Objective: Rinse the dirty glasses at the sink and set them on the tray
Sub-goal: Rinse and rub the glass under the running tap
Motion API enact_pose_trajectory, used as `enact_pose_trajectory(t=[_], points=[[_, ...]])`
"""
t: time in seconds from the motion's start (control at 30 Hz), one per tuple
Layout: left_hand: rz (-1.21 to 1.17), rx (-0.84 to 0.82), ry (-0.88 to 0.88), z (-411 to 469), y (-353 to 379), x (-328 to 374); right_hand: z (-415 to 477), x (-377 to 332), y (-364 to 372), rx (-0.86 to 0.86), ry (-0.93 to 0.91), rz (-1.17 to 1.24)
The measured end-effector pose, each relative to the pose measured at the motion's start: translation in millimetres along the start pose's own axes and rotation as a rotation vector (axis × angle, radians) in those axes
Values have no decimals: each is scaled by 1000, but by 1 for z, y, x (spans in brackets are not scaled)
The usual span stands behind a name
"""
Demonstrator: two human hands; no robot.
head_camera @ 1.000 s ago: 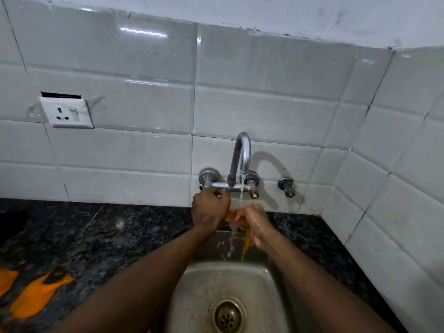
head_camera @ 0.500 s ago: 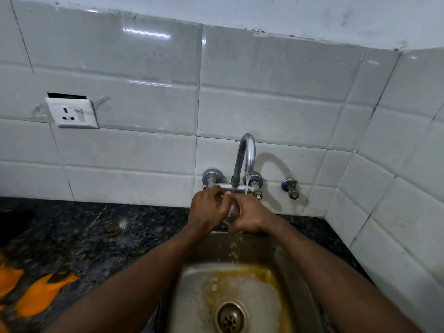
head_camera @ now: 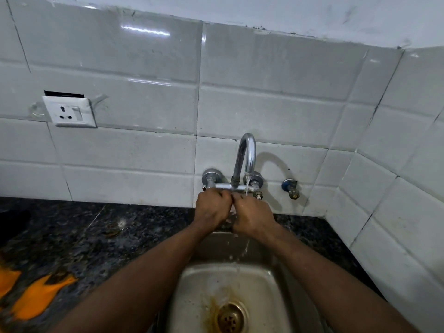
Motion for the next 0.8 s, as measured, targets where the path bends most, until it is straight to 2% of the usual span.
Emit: enact_pose_trajectory(t=[0.03, 0.07, 0.13, 0.2, 0.23, 0.33, 0.37, 0.43, 0.53, 0.6, 0.67, 0.7, 0.73, 0.8], points=[[-49, 14, -3, 0, 1, 0, -2, -1, -1, 30, -15, -21], [-110, 41, 67, -3, 1, 0, -3, 2, -4, 3, -24, 43], [-212, 81, 312, -12, -4, 1, -3, 14, -16, -158, 47, 349], [-221, 83, 424, -11, -4, 0, -5, 20, -25, -279, 94, 507], [-183, 65, 383, -8, -1, 1, -6, 18, -26, -263, 99, 456], [6, -18, 129, 0, 5, 8, -9, 2, -16, -15, 47, 74], [3, -11, 104, 0, 5, 8, -11, -1, -15, 38, 53, 66], [-100, 49, 221, -2, 4, 5, -12, -1, -21, -21, 87, 252], [-189, 60, 485, -10, -2, 0, -10, 10, -29, -254, 125, 562], [-111, -7, 379, -7, 3, 4, -13, 6, -28, -195, 118, 450], [10, -62, 132, -2, 8, 13, -14, 4, -17, -30, 51, 109], [12, -68, 102, -2, 9, 15, -15, 4, -12, 19, 40, 28], [-26, -49, 155, -4, 9, 14, -15, 5, -11, 27, 37, 23], [-142, 53, 406, -11, 3, 9, -13, 9, -21, -78, 72, 225]])
Point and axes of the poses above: each hand's wrist, its own z-axis towards the middle knuckle, its own y-axis out of the palm, x = y × z, the point moved 1 cm from there along z, towards the middle knuckle, and after that the axes turned 8 degrees about x, right-handed, at the moved point
